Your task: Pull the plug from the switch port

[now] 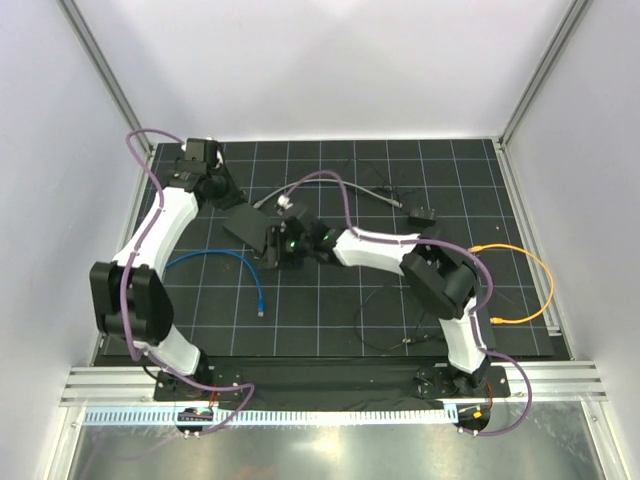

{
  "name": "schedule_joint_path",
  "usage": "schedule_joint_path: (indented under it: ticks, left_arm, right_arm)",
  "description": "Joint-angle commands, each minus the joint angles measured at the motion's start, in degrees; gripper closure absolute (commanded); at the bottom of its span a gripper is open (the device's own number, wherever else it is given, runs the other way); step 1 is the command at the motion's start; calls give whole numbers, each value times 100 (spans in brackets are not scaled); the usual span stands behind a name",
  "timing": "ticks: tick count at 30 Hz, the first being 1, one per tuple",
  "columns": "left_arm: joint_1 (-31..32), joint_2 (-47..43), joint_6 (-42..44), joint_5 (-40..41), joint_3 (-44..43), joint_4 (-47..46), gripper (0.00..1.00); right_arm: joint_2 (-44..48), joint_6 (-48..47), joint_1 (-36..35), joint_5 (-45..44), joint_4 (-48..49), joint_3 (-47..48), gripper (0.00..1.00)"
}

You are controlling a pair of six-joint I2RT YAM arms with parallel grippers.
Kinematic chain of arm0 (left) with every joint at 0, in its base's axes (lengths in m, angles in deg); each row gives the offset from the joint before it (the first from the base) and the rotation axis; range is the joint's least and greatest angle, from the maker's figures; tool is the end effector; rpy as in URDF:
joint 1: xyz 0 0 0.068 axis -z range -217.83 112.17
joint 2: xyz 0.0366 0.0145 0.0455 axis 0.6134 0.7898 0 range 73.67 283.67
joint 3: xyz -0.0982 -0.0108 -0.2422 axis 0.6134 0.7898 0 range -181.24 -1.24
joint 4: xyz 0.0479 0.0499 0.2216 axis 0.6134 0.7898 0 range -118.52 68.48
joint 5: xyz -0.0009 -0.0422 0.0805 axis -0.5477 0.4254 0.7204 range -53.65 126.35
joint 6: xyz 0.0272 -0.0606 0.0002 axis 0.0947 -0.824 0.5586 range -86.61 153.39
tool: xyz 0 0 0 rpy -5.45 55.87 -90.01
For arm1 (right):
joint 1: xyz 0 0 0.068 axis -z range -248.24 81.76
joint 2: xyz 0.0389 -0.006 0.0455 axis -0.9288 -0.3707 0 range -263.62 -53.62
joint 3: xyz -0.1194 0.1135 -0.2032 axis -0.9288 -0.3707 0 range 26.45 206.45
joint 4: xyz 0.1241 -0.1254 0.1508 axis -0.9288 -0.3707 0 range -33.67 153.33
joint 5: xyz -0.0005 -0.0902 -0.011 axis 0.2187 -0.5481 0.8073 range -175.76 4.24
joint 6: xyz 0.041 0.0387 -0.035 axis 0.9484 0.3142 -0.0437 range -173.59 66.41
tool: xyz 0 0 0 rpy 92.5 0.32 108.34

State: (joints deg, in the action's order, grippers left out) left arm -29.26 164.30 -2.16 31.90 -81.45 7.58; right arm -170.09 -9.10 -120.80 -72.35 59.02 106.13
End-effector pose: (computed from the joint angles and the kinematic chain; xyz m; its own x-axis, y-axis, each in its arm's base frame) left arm 0.3262 -0.0533 0.2945 -0.7009 -0.4805 -0.5271 -0.2533 0.8586 -0.4458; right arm 0.2539 0.3516 0.1774 -0.9008 -0.0551 -0.4307 -0.3466 0.6887 0.6368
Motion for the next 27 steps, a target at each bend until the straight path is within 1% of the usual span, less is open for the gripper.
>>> schedule_joint_path:
  ticks: [1, 5, 7, 8, 9, 10, 12, 13, 17, 21, 25, 27]
  left_arm:
    - [-111, 305, -162, -293, -48, -198, 85]
    - [-120, 683, -215, -372, -13, -331, 87]
    - [-128, 798, -259, -416, -4, -393, 88]
    - [-128, 911, -268, -408, 5, -436, 89]
    - [-128, 939, -268, -408, 5, -480, 89]
    - [-128, 982, -268, -399, 31, -516, 89]
    - [-146, 1079, -268, -373, 84, -604, 89]
    - [-163, 1106, -251, -364, 101, -613, 90]
    - [-251, 1211, -224, -390, 180, -665, 91]
    - [-357, 1203, -137, -425, 242, -744, 90]
    - [-480, 1264, -119, -390, 225, -779, 88]
    - [-594, 1325, -67, -373, 146, -832, 83]
  right_arm:
    - [213, -353, 596, -32, -34, 451, 47]
    - [-305, -546, 1237, 564, -253, 1241, 47]
    - [-753, -757, 1361, 706, -420, 1908, 47]
    - [-920, -879, 1405, 681, -786, 2189, 47]
    - [-1139, -994, 1432, 654, -1025, 2853, 47]
    - [-1507, -1265, 1432, 645, -1254, 3208, 47]
    - [-1878, -1381, 1450, 619, -1658, 4024, 47]
    - [-2115, -1355, 1459, 619, -1669, 4177, 47]
    - [-2556, -1241, 1511, 724, -1283, 4687, 47]
    - [-2934, -1101, 1538, 961, -1028, 4977, 46]
    - [-3101, -1030, 1538, 1216, -852, 4952, 46]
    - [-3093, -1056, 1538, 1234, -852, 4847, 46]
